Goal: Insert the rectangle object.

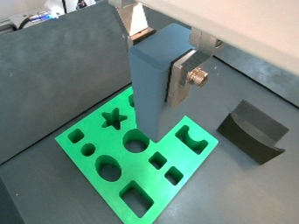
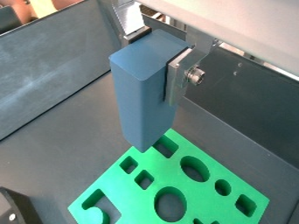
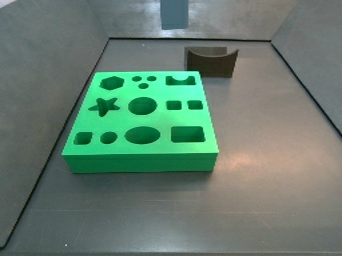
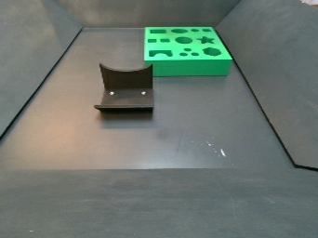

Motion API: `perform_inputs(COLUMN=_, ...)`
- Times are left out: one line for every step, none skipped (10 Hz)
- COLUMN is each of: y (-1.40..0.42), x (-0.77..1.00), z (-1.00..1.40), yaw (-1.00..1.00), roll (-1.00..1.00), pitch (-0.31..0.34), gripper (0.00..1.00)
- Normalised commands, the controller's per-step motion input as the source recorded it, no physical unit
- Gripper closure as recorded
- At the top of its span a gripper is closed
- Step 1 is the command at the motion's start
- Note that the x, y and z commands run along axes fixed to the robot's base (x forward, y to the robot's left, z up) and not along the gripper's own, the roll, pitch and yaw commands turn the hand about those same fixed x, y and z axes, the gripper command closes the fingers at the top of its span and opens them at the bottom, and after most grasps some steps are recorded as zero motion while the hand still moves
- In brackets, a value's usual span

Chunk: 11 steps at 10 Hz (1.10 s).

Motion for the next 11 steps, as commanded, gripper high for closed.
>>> perform_inputs(y=-0.14, x=0.00, z=-0.44, yaw=-1.00, roll=0.02, pitch=0.000, gripper=1.00)
perform_inputs(y=-0.11, x=0.00, z=-0.42, yaw=-1.00, roll=0.02, pitch=0.000, gripper=1.00)
perform_inputs(y=-0.09, x=0.00, z=-0.41, yaw=-1.00, roll=0.01, pitch=0.000, gripper=1.00)
perform_inputs(y=-0.09, x=0.00, z=-0.41, yaw=-1.00, roll=0.01, pitch=0.000, gripper=1.00)
perform_inputs(y=-0.07, x=0.00, z=-0.39, yaw=-1.00, roll=0.01, pitch=0.000, gripper=1.00)
perform_inputs(y=-0.08, x=0.00, z=-0.27, yaw=-1.00, roll=0.00, pitch=0.000, gripper=1.00)
perform_inputs(y=-0.10, x=0.01, z=-0.20, yaw=-1.00, roll=0.00, pitch=0.000, gripper=1.00)
perform_inputs(y=-0.09, x=0.02, z=-0.23, yaw=-1.00, roll=0.00, pitch=0.000, gripper=1.00)
perform_inputs(y=-0.08, x=0.00, z=-0.23, yaw=-1.00, roll=0.00, pitch=0.000, gripper=1.00)
perform_inputs(y=-0.08, x=0.00, z=-0.24, yaw=-1.00, roll=0.00, pitch=0.000, gripper=1.00)
perform_inputs(y=-0.05, x=0.00, z=-0.29, yaw=-1.00, roll=0.00, pitch=0.000, gripper=1.00)
